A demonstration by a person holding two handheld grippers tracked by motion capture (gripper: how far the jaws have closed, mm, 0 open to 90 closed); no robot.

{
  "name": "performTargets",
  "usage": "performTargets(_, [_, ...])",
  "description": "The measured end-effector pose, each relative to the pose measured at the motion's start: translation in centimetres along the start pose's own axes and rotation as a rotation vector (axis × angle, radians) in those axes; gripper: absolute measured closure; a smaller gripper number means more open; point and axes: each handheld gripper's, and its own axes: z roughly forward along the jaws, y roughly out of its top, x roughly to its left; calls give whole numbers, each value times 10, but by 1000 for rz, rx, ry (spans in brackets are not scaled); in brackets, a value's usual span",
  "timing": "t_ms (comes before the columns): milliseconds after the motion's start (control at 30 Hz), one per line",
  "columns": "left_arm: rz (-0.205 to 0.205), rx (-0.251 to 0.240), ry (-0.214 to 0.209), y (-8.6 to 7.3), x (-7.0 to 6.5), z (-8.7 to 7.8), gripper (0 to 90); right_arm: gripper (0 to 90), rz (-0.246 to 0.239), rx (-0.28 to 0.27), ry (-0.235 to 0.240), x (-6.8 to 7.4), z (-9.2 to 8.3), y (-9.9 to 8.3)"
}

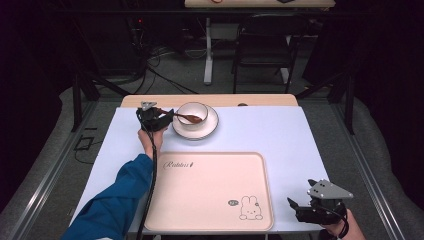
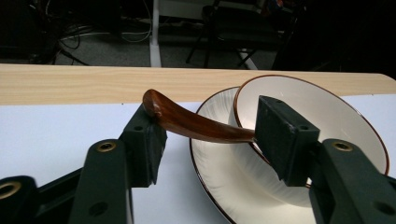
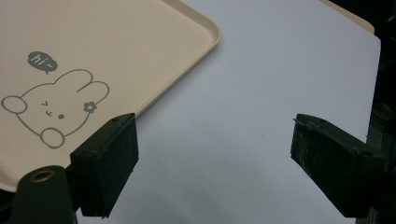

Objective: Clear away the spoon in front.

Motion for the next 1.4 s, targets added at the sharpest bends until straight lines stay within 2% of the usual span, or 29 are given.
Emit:
performTargets(233, [17,9,-4,-2,-1,3,475,143,2,1,-2,0,0,0])
performTargets(367, [8,10,0,-3,-1,4,513,143,2,1,-2,0,0,0])
performTargets(433, [-15,-6,-13,-5,1,4,543,143,1,4,-3,0,0,0])
performTargets(800, [-22,-17,-26,-4,0,3,605,143,1,3,-5,0,0,0])
performTargets(1200, [-26,-44,-69,-1,-1,-1,667,143,1,4,-6,0,0,0])
performTargets(1400, [-31,-75,-106,0,-1,-3,701,143,0,6,-7,0,0,0])
